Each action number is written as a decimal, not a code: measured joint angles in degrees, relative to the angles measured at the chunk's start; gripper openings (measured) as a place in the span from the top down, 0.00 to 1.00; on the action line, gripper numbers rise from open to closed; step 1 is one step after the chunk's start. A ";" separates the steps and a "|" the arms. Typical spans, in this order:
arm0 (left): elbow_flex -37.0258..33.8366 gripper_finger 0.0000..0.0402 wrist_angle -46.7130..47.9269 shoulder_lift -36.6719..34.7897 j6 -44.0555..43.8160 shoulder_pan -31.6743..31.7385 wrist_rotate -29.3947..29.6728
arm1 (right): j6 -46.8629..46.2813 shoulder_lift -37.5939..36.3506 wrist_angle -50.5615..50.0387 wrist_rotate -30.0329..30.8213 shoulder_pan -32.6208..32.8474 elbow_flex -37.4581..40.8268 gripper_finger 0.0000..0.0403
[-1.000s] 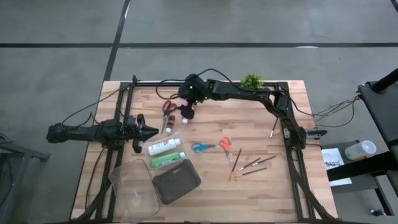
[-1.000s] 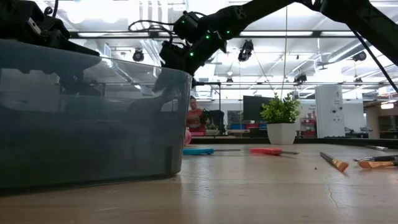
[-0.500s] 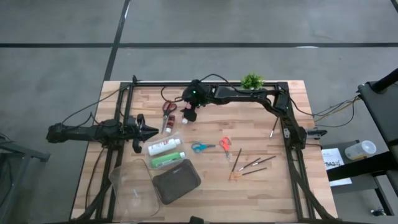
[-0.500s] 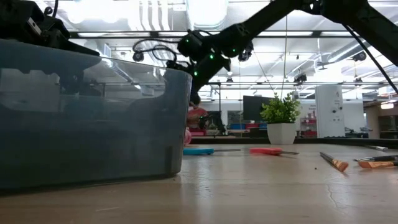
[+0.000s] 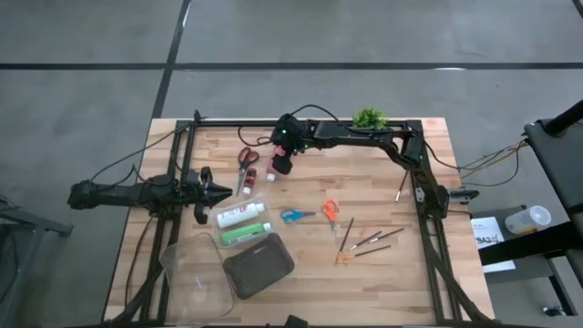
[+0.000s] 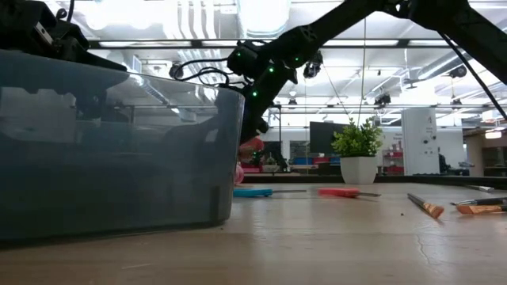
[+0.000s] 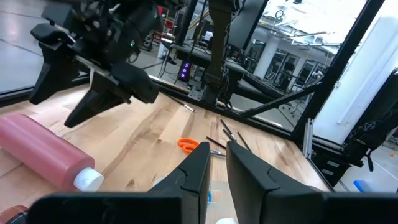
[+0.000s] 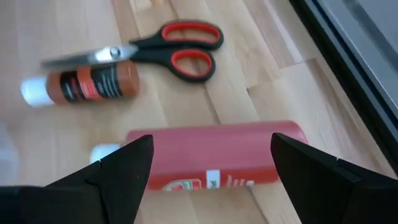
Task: Pick & Place Paint Supplies
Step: Put the pink paint bottle into the top transparent bin
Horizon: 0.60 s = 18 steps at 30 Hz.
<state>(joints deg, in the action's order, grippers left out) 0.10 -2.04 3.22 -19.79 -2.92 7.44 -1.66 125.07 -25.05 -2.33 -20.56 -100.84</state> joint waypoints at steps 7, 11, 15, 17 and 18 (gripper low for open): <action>0.02 0.85 0.00 0.02 0.00 0.00 0.00 | -9.87 0.41 6.21 -0.35 3.18 0.79 0.20; 0.01 0.85 0.00 0.02 0.00 -0.01 0.01 | -17.30 0.55 6.42 -0.77 5.83 0.90 0.20; 0.02 0.85 0.00 0.02 0.00 -0.01 0.00 | -21.05 0.55 6.45 2.50 7.26 0.95 0.20; 0.00 0.85 0.00 0.02 0.00 0.00 0.00 | -21.80 0.74 6.63 5.48 7.76 1.09 0.20; 0.00 0.85 0.00 0.02 0.00 -0.02 0.00 | -21.91 1.22 7.25 5.97 7.93 1.10 0.20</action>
<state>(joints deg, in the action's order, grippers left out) 0.10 -2.04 3.25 -19.79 -2.94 7.44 -23.58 126.29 -17.80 3.64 -12.63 -99.74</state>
